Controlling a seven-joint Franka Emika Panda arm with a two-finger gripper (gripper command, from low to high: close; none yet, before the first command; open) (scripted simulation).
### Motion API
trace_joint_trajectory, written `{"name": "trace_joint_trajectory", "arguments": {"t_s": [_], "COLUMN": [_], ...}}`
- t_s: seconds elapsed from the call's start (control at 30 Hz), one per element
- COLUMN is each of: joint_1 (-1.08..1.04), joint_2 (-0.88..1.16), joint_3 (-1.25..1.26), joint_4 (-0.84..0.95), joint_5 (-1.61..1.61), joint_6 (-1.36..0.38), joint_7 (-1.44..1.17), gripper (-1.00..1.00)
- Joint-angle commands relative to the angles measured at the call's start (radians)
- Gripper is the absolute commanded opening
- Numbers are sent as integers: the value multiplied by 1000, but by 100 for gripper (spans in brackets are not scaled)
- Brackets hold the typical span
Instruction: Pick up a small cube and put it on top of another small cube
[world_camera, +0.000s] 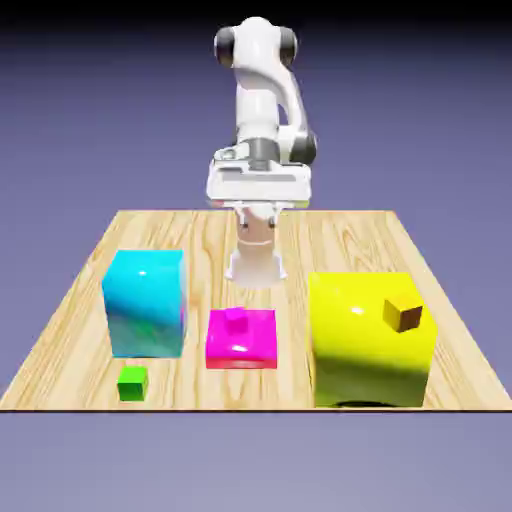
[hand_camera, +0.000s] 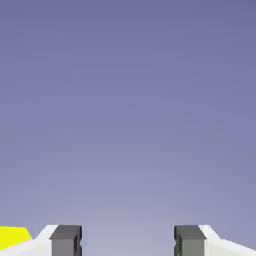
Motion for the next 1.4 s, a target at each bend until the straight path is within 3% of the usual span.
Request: {"name": "trace_joint_trajectory", "arguments": {"t_s": [0.0,0.8,1.37], "joint_1": [36,0,-519], "joint_2": [21,227,205], "joint_3": [33,902,1519], "joint_4": [9,64,8], "joint_5": [24,241,189], "joint_6": [-11,23,214], "joint_7": [-25,-22,316], "gripper": [0,0,0]}}
